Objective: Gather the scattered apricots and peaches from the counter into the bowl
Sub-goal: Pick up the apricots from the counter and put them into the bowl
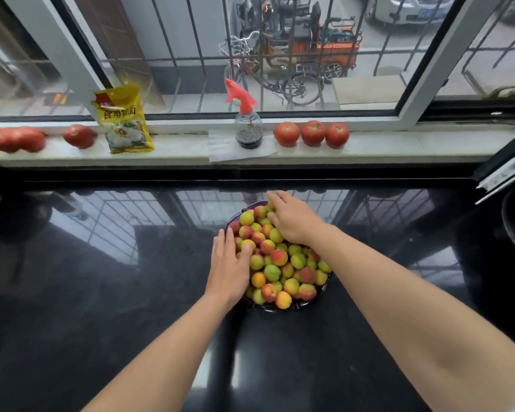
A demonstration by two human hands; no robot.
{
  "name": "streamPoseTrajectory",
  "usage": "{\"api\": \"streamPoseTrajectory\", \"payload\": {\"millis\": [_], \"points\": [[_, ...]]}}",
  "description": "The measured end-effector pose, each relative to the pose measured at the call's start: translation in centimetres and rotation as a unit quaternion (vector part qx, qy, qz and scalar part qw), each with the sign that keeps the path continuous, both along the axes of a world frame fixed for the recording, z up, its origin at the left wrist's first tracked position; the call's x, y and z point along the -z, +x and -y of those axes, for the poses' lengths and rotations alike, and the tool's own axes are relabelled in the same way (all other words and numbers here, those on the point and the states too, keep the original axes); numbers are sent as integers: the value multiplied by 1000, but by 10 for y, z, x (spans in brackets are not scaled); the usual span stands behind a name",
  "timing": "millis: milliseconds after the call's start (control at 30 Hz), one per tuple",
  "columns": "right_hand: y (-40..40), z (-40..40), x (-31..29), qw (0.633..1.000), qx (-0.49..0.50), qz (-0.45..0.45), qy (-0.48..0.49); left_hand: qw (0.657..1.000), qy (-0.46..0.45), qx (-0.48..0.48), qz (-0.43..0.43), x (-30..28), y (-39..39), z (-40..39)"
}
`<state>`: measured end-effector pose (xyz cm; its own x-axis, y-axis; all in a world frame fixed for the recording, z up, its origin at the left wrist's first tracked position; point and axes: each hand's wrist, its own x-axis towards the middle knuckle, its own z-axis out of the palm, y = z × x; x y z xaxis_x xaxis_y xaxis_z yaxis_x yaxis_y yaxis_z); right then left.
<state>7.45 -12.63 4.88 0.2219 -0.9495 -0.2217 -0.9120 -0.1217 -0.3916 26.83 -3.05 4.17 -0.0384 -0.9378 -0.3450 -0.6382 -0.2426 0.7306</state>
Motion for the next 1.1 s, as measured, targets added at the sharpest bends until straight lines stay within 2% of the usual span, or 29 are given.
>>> {"api": "streamPoseTrajectory", "payload": {"millis": [100, 200, 267, 300, 333, 367, 400, 467, 533, 600, 800, 1000, 1100], "points": [[-2, 1, -6, 1000, 15, 13, 20, 1000, -15, -10, -25, -2, 0, 0], [-9, -11, -27, 984, 109, 140, -11, 990, -16, -97, -101, -2, 12, -1], [-21, -45, -35, 956, 219, 183, -72, 959, 75, -174, -213, -6, 24, -7], [-25, -70, -34, 937, 288, 178, -90, 922, 129, -212, -298, -8, 29, -10], [-28, -96, -32, 910, 362, 180, -91, 881, 174, -235, -371, -8, 35, -12], [-30, -119, -24, 872, 434, 221, -58, 854, 201, -243, -414, -10, 38, -10], [-27, -135, -18, 820, 480, 312, -4, 844, 212, -235, -432, -12, 40, -6], [-15, -150, -5, 686, 514, 505, 99, 844, 227, -200, -443, -17, 43, 5], [-6, -150, -3, 630, 512, 571, 121, 852, 244, -167, -432, -22, 45, 15], [7, -152, -8, 619, 513, 582, 122, 854, 259, -163, -422, -25, 53, 16], [78, -165, 0, 649, 462, 575, 186, 855, 260, -184, -410, -30, 143, 0], [191, -165, 5, 659, 413, 583, 235, 852, 202, -254, -412, -24, 259, -5], [224, -160, -1, 666, 414, 572, 243, 856, 202, -252, -403, -23, 292, -4]]}}
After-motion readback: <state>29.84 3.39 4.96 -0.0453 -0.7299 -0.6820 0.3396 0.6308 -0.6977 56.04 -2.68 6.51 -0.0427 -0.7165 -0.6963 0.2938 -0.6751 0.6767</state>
